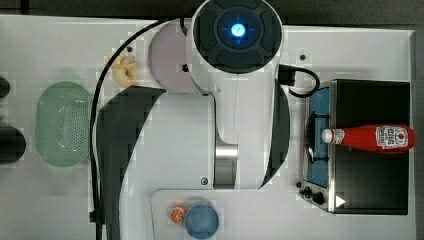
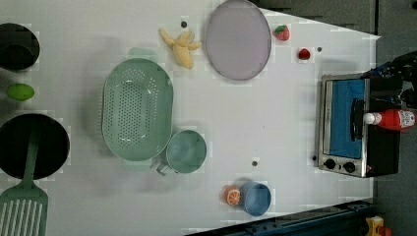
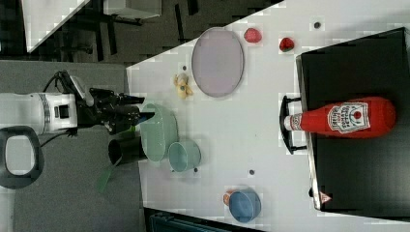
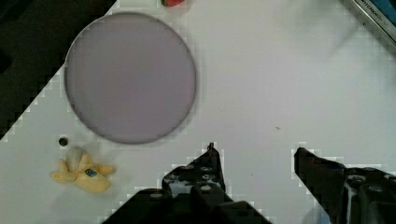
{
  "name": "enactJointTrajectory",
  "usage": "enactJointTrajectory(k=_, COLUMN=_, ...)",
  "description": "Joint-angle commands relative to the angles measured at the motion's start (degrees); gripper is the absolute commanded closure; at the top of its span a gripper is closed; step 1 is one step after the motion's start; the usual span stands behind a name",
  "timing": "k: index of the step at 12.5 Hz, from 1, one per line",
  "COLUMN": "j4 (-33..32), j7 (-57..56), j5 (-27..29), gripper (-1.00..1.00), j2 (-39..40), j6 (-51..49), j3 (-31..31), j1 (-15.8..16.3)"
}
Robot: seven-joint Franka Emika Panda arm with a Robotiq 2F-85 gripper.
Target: Pick Ketchup from oven and place it on table.
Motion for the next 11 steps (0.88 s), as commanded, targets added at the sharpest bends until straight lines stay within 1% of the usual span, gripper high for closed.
enactJointTrajectory(k=1, j4=-3.95, j7=-2.51, j5=-1.21, gripper=-0.49, j2=-10.02, j6=-6.78, j3=1.1, j1=-7.75)
enactJointTrajectory(k=2, j4=-3.98, j7=-2.51, j5=-1.21, gripper=-1.0, j2=-9.72, j6=-6.77, j3=0.37, j1=-7.87)
enactJointTrajectory(k=5, j4=-3.98, j7=-2.51, j5=-1.22, gripper=-1.0, j2=-8.18, j6=-6.59, j3=-3.19, j1=-8.53)
enactJointTrajectory(k=8, j4=-3.96, j7=-2.51, j5=-1.22, gripper=-1.0, j2=-5.04, j6=-5.5, j3=-10.04, j1=-8.92)
enactJointTrajectory(k=11, j4=-3.95, j7=-2.57, j5=-1.22, gripper=-1.0, j2=-1.79, j6=-1.0, j3=-15.87, j1=-9.1)
